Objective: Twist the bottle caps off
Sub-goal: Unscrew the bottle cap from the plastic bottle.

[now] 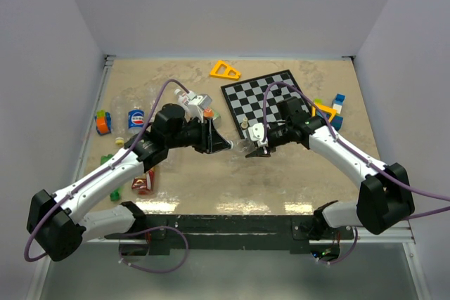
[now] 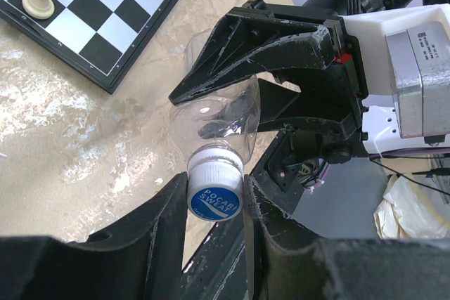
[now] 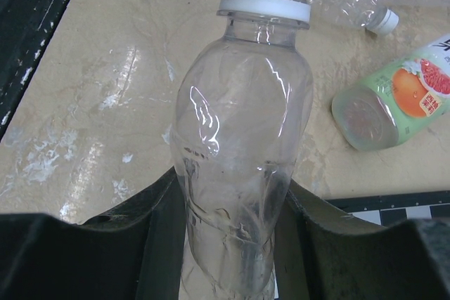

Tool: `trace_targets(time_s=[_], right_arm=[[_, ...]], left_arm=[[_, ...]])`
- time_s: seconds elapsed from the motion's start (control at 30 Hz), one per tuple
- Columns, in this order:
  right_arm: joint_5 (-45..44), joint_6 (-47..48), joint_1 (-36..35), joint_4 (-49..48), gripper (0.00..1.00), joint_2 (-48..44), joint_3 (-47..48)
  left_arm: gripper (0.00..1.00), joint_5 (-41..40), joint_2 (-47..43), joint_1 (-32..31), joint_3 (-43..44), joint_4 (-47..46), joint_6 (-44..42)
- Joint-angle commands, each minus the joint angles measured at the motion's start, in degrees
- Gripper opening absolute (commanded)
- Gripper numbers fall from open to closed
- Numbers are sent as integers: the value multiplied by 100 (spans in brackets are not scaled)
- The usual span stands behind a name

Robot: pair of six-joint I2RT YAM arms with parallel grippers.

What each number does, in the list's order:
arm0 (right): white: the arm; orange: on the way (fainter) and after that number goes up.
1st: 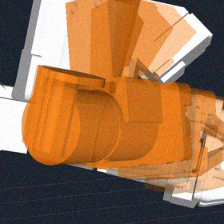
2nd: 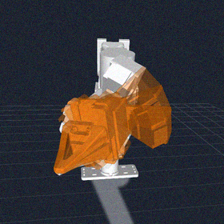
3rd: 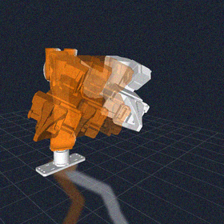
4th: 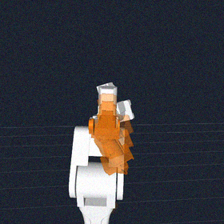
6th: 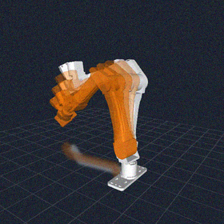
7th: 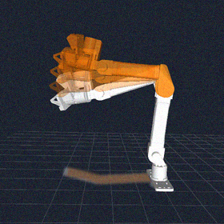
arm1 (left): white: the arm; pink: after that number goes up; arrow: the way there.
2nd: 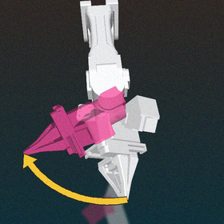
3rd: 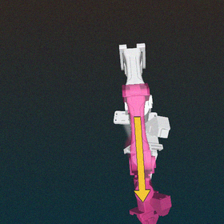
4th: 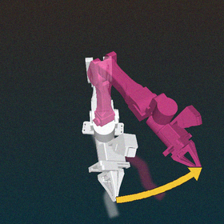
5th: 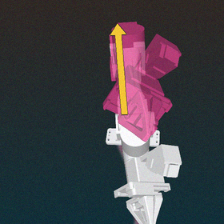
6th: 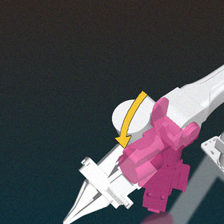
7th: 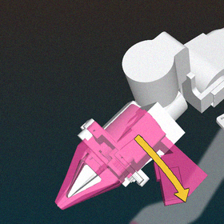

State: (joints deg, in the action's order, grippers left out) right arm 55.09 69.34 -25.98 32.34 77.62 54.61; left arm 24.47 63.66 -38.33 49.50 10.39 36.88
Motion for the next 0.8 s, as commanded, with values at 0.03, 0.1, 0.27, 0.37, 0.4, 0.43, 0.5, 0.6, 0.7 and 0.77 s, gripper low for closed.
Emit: trace_targets(time_s=[0.03,0.1,0.27,0.37,0.4,0.43,0.5,0.6,0.7,0.77], right_arm=[[-192,97,110,519,0,-116,-56],[-192,97,110,519,0,-116,-56],[-200,97,110,519,0,-116,-56],[-200,97,110,519,0,-125,-56],[-200,97,110,519,0,-107,-56],[-200,97,110,528,0,-116,-56],[-192,97,119,528,0,-116,-56],[-200,88,110,519,0,-116,-56],[-200,97,110,519,0,-116,-56],[-209,97,110,511,0,-116,-56]], left_arm=[[0,-153,-55,273,43,-125,-129],[0,-118,-12,273,60,-160,-129],[0,-4,24,264,87,-231,-120],[4,40,15,264,87,-205,-137],[7,58,24,273,87,-187,-146],[10,67,24,273,104,-178,-164],[19,111,50,273,104,-169,-181],[40,233,94,273,113,-169,-217],[56,374,164,273,165,-187,-260],[65,436,182,273,192,-169,-304]])
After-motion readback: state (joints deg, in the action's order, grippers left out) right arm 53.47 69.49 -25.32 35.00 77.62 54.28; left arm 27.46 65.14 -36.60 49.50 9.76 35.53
